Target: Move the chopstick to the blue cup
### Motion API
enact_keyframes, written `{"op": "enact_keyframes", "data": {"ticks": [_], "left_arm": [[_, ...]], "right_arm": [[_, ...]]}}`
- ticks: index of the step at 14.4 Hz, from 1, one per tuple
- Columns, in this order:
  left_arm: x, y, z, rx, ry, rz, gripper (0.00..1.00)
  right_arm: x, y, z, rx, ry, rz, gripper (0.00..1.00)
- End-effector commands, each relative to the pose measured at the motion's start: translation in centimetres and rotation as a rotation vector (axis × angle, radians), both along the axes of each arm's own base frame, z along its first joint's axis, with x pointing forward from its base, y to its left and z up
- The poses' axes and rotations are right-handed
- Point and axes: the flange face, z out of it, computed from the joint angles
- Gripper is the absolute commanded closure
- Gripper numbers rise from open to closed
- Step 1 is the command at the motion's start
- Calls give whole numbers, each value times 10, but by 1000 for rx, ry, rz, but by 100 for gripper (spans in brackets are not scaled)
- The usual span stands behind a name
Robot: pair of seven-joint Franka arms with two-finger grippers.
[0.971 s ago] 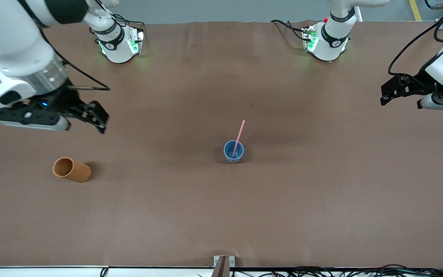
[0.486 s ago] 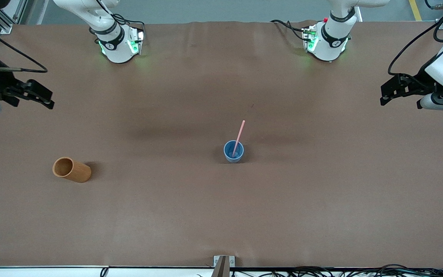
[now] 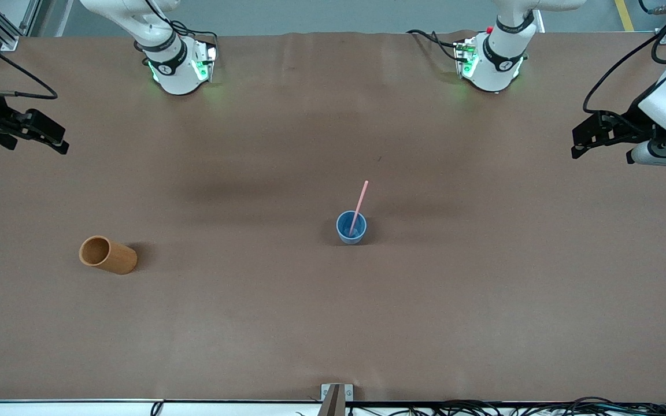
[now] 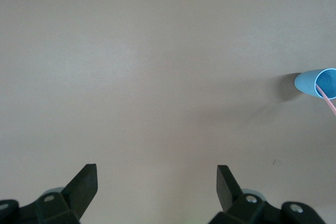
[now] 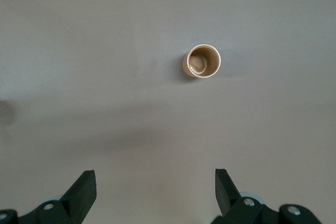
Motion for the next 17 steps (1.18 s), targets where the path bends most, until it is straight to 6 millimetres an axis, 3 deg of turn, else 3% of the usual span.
{"op": "enact_keyframes", "data": {"ticks": [1,17], "left_arm": [[4,-2,4,-1,-8,-7,0],[4,1,8,-3,-13,1,0]], "right_arm": [[2,-15,1,69,-3,25,0],[4,-19,4,12,-15,134,0]]}}
